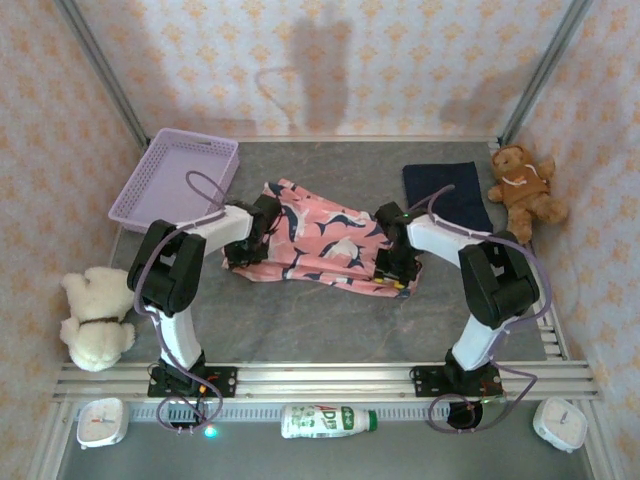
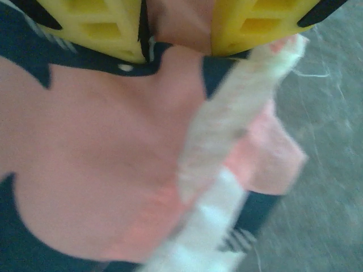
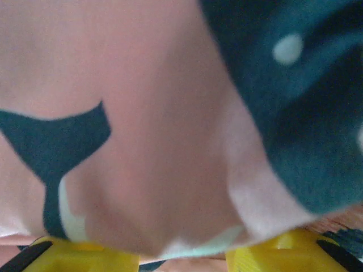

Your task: Fold and stack the mixed laundry pile

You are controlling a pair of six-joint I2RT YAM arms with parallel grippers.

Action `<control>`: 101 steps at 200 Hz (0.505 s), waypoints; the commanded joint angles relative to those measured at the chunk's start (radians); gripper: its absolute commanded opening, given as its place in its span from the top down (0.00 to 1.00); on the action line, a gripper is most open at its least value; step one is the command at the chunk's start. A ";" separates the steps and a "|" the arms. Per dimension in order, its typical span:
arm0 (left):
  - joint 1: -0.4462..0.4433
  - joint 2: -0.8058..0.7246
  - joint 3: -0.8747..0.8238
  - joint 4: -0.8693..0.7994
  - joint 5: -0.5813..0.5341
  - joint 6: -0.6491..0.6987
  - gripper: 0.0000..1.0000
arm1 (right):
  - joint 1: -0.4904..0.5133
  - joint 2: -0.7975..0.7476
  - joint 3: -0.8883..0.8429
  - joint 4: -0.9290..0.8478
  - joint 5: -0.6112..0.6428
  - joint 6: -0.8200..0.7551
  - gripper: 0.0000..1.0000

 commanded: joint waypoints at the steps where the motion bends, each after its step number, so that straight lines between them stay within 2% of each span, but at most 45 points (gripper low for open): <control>1: 0.047 0.029 0.025 -0.046 -0.190 0.065 0.66 | -0.057 0.033 0.031 -0.051 0.217 -0.058 0.58; 20: 0.047 0.010 0.015 -0.061 -0.171 0.067 0.66 | -0.060 0.053 0.092 -0.051 0.243 -0.095 0.58; 43: 0.039 -0.055 -0.025 -0.076 -0.103 0.019 0.66 | -0.060 0.041 0.167 -0.051 0.187 -0.123 0.53; 63: 0.018 -0.169 -0.043 -0.078 -0.038 -0.025 0.63 | -0.059 -0.033 0.190 -0.058 0.174 -0.115 0.31; 81: -0.005 -0.255 -0.005 -0.071 0.008 -0.036 0.59 | -0.066 -0.100 0.188 -0.081 0.212 -0.097 0.01; 101: -0.032 -0.271 0.087 -0.067 0.032 -0.023 0.59 | -0.097 -0.125 0.173 -0.116 0.237 -0.069 0.01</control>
